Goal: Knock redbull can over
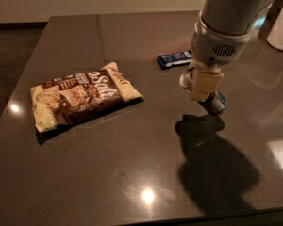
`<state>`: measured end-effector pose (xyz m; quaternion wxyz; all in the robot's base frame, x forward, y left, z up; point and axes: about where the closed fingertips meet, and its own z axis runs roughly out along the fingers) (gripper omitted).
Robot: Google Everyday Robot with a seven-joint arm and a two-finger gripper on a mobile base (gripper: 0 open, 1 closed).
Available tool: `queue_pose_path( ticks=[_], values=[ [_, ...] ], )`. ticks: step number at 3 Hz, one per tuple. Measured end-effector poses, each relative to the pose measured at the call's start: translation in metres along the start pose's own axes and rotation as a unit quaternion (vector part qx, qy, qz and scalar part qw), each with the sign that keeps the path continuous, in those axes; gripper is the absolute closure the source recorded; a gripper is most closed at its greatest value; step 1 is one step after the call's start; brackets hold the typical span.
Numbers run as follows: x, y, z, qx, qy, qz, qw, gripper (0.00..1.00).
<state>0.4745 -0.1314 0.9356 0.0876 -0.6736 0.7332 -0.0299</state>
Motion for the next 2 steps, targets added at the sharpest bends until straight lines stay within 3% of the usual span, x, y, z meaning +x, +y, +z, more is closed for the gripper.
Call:
queue_pose_path(
  ticks=[2],
  values=[
    [0.008,-0.011,0.027,-0.017,0.077,-0.029,0.9964,0.58]
  ],
)
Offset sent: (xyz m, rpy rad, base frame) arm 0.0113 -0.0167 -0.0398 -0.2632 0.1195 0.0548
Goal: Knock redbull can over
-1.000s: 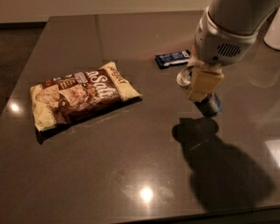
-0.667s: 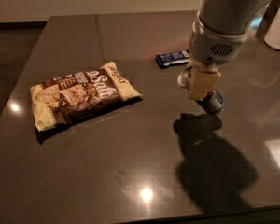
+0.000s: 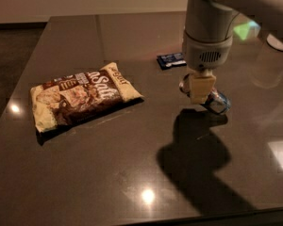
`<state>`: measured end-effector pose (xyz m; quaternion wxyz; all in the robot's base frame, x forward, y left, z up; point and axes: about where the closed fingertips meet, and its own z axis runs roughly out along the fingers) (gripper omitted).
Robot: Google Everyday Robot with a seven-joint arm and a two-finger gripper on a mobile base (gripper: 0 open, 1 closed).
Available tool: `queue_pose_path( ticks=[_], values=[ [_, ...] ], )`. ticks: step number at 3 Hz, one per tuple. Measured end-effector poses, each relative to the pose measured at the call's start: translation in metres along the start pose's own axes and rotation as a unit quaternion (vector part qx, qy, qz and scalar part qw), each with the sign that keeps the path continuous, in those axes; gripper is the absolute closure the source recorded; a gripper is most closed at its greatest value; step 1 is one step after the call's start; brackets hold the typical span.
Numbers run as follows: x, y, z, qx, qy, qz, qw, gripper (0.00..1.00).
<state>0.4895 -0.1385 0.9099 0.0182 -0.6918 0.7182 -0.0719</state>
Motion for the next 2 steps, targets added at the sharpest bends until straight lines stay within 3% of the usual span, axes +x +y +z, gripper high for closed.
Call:
queue_pose_path(
  ticks=[2],
  values=[
    [0.007,0.004,0.022,-0.026,0.022,-0.019,0.9992,0.12]
  ],
)
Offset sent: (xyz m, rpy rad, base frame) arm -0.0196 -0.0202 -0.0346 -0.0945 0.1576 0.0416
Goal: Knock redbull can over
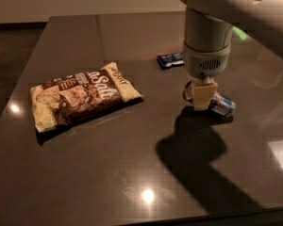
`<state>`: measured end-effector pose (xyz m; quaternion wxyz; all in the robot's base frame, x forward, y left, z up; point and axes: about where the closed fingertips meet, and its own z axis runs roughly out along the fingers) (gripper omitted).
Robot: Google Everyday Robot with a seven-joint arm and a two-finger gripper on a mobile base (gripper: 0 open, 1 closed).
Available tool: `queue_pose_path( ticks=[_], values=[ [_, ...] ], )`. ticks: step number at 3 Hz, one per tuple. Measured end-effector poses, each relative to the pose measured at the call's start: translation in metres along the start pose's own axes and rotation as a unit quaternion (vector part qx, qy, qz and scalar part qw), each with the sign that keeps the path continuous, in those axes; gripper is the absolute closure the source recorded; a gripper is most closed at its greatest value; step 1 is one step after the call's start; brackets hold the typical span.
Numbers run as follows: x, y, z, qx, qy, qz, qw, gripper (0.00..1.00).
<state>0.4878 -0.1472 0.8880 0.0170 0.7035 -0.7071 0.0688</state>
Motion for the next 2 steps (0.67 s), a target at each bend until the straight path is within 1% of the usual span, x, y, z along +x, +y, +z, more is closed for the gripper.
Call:
queue_pose_path(
  ticks=[1,2],
  values=[
    [-0.0028,0.0089,0.0106,-0.018,-0.003,-0.016,0.9997,0.00],
    [-0.0053,0.0061,0.0120,-0.011,-0.009,-0.018,0.9997,0.00]
  ],
)
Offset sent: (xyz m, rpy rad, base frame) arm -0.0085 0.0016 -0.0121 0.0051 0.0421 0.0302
